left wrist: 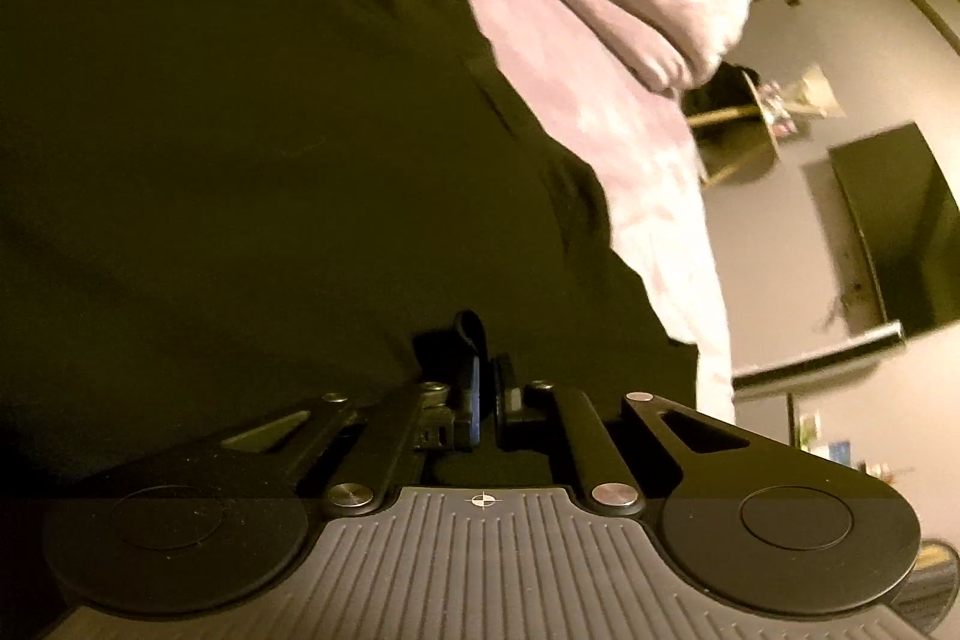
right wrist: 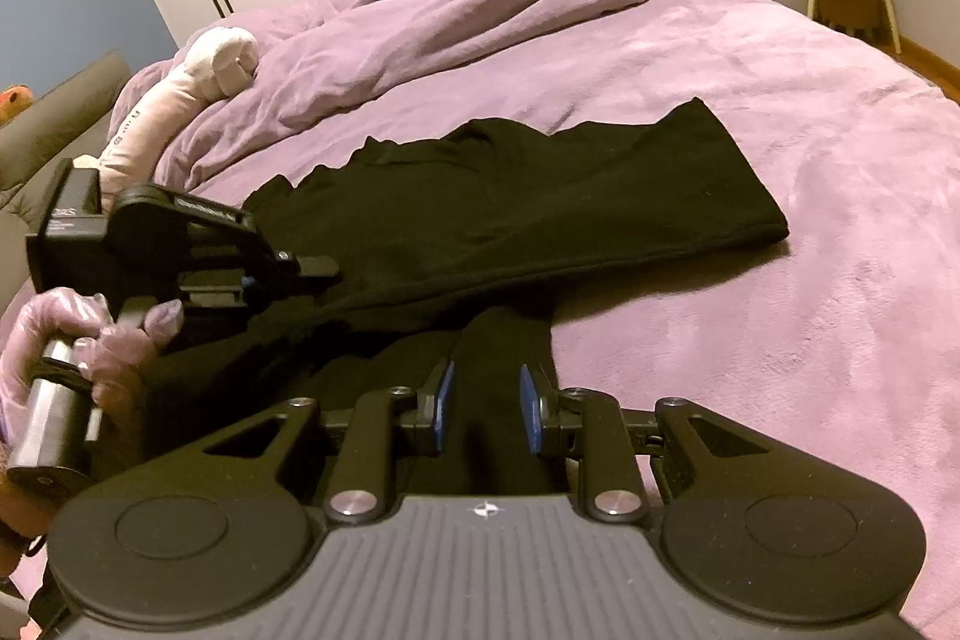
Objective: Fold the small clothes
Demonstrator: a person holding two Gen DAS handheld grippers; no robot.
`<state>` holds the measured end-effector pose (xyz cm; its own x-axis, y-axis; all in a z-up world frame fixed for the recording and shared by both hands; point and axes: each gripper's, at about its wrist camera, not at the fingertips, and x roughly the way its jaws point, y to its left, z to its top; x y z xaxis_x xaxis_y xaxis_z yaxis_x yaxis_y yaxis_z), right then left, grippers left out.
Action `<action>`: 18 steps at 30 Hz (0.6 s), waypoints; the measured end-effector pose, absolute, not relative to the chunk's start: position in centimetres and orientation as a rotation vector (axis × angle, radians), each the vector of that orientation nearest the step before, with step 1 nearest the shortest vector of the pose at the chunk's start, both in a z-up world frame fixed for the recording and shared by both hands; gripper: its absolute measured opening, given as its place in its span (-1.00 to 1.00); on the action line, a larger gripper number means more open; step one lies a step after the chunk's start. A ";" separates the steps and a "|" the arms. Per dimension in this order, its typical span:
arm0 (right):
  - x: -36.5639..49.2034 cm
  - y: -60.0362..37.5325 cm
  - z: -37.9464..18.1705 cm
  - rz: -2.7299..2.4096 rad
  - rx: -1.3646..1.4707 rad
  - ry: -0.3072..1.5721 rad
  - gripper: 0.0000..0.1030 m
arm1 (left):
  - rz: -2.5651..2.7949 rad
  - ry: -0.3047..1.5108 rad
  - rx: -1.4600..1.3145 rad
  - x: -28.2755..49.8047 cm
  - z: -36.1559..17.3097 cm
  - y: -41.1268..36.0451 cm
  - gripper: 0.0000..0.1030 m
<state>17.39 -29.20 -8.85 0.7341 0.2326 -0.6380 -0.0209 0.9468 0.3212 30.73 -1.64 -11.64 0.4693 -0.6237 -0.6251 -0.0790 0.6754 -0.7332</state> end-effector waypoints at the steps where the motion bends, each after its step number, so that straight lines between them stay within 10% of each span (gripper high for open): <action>1: 17.4 -29.3 -8.9 0.137 0.305 0.738 -0.56 | -0.379 1.055 -0.760 30.8 -11.7 -2.0 -0.78; 5: 17.7 -29.7 -9.3 0.119 0.331 0.752 -0.56 | -0.356 1.058 -0.707 30.7 -12.1 -3.1 -0.60; 7: 17.6 -29.9 -9.3 0.115 0.337 0.753 -0.56 | -0.364 1.061 -0.699 30.8 -12.2 -3.2 -0.90; 18: 18.7 -30.3 -7.9 0.066 0.298 0.713 -0.56 | -0.252 0.863 -0.412 32.0 -4.9 3.1 -0.91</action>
<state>18.68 -30.27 -7.88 0.7561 0.1601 -0.6345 0.0417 0.9558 0.2909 31.99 3.13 -4.89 0.6281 -0.3763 -0.6811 0.0490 0.8927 -0.4480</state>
